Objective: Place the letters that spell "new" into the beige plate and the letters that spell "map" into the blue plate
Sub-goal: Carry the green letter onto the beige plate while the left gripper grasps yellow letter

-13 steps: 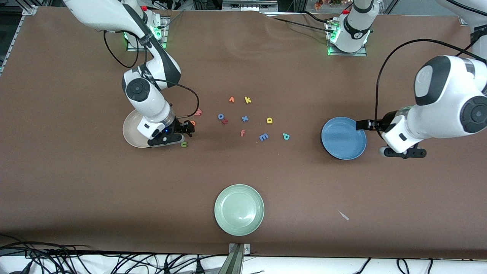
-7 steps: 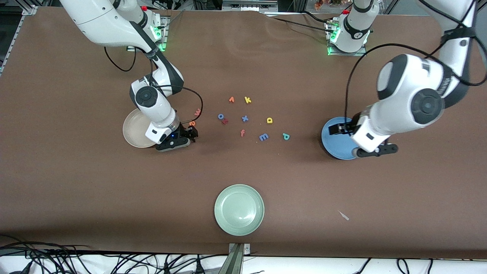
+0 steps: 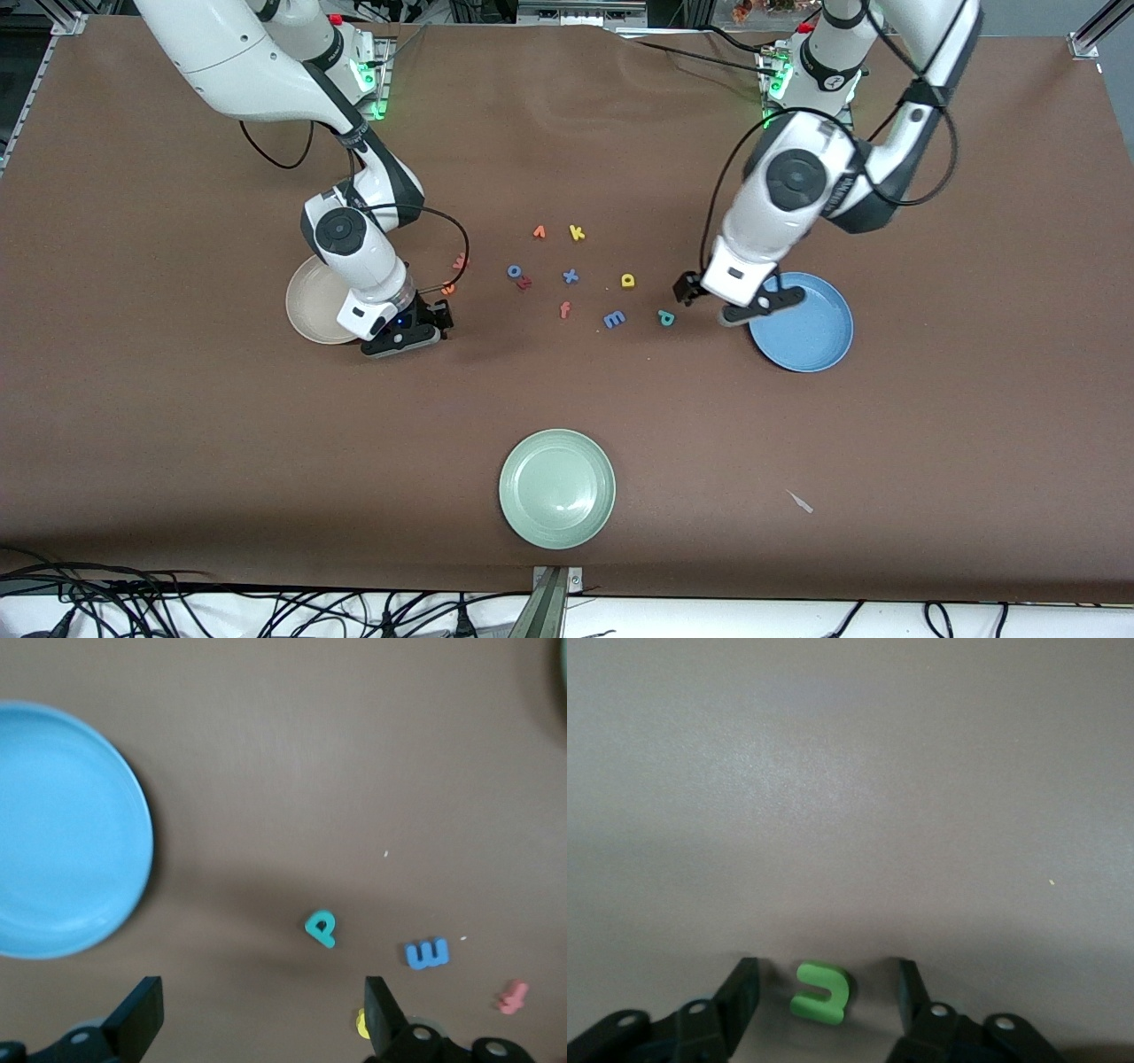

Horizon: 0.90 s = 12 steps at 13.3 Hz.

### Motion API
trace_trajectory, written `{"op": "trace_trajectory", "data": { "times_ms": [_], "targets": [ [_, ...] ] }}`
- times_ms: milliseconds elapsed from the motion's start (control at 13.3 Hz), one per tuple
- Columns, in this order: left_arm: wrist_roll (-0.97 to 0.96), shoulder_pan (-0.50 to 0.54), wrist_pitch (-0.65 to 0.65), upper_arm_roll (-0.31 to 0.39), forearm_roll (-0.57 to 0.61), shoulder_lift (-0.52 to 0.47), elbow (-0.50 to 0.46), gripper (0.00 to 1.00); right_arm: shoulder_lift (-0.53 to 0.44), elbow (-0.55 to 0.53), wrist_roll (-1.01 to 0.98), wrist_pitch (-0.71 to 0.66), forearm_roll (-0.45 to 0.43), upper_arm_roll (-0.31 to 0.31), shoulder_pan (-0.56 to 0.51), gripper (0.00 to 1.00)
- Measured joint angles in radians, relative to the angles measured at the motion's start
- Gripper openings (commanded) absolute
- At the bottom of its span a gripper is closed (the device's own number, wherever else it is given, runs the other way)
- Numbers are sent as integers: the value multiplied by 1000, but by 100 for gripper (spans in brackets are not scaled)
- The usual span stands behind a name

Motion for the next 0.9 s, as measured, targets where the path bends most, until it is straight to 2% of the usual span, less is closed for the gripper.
{"op": "trace_trajectory", "data": {
  "times_ms": [151,376,452,527,753,903],
  "targets": [
    [-135,-53,59,-17,88,42,-18,100,0,2,6,0,0,0,0,52],
    [-268,-142,123,-19,184,135,-18,96,-1,2,9,0,0,-1,-1,28],
    [-275,-159,134,-20,189,157,-13,96,-2,2,12,0,0,-2,-2,23],
    [-275,-172,140,-19,192,178,-3,96,-3,3,15,0,0,-3,-2,21],
    [-275,-197,142,-19,255,248,47,89,-6,3,15,-5,-2,-2,-2,20],
    [-271,-198,142,-19,313,289,66,78,-27,11,5,-68,-8,-2,-4,20]
  ]
}}
